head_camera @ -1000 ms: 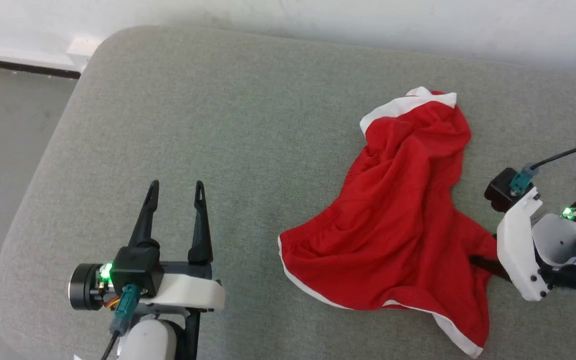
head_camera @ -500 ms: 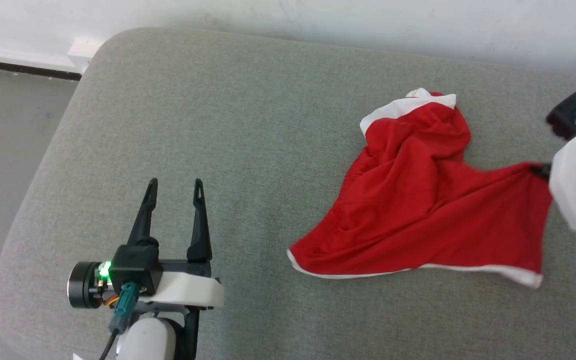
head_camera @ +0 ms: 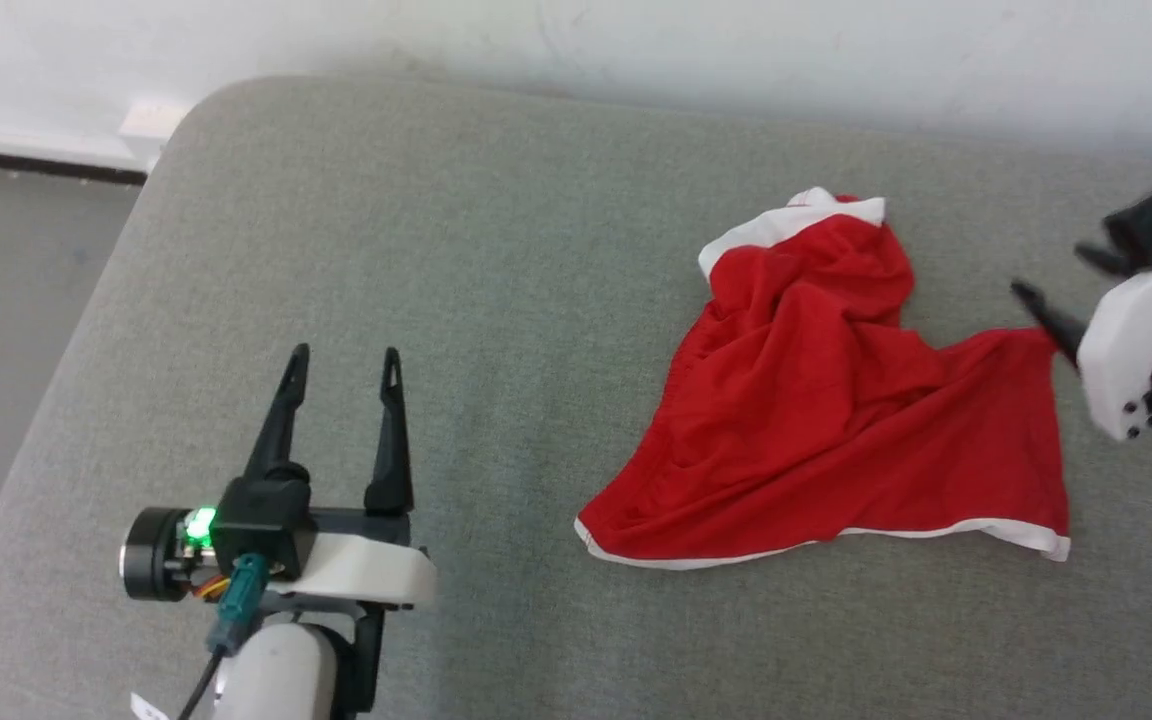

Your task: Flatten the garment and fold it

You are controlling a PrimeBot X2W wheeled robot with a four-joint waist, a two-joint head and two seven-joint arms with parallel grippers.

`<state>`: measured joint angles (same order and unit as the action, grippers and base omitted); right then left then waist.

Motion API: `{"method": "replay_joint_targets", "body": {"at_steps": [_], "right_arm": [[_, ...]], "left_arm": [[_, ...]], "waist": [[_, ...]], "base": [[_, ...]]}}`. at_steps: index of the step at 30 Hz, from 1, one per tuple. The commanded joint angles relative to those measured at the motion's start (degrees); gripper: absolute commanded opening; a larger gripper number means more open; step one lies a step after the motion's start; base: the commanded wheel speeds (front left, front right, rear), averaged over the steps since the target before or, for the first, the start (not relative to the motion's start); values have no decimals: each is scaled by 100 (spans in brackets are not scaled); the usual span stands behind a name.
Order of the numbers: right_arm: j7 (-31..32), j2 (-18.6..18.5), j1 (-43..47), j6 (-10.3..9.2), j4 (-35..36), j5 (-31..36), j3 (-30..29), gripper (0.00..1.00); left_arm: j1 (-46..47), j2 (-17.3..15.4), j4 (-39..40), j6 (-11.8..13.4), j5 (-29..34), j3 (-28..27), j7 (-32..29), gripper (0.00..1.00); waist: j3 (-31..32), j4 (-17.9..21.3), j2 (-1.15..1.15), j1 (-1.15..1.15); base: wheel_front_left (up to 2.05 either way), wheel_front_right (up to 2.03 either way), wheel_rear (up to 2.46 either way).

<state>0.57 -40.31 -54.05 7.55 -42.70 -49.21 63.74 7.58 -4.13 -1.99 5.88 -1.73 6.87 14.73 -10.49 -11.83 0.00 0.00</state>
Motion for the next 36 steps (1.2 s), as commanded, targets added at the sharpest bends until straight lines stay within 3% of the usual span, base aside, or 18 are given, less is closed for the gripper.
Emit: {"method": "replay_joint_targets", "body": {"at_steps": [1,4,7,11,16,20,24,29,36], "right_arm": [[-260,8,10,-6,-50,88,-118,100],[-1218,57,106,-6,-147,385,-553,100],[-1523,155,323,-6,-31,633,-1214,100],[-1553,334,966,-6,913,1430,-2942,100],[-1555,1060,2692,-6,2458,2760,-5025,100],[-1555,1825,3833,-6,3515,3526,-6039,100],[-1556,2284,4631,-6,4111,3928,-6364,100],[-1556,2540,5096,-6,4297,4196,-6499,100],[-1556,2762,5139,-6,4179,4334,-6413,100]], "left_arm": [[106,-66,-26,-56,44,-52,27,100],[182,-198,-79,-207,-5,-132,27,100],[344,-332,-303,-507,-130,-149,27,100],[781,-599,-754,-991,-261,-32,-11,100],[1515,-1009,-1002,-1302,-513,529,-845,100],[1997,-1527,-1004,-1333,-1017,1483,-1721,100],[2421,-2104,-862,-1335,-1803,2614,-2626,100],[2910,-2672,-671,-1336,-2892,3899,-3765,100],[3493,-2974,-742,-1336,-4129,5311,-4775,100]], "waist": [[186,170,0,0],[337,319,0,0],[453,431,0,0],[530,522,0,0],[591,560,0,0],[588,625,0,0],[528,704,0,0],[412,835,0,0],[235,1055,0,0]], "base": [[0,0,0],[0,0,0],[0,0,0],[0,0,0],[0,0,0],[0,0,0],[0,0,0],[0,0,0],[0,0,0]]}}
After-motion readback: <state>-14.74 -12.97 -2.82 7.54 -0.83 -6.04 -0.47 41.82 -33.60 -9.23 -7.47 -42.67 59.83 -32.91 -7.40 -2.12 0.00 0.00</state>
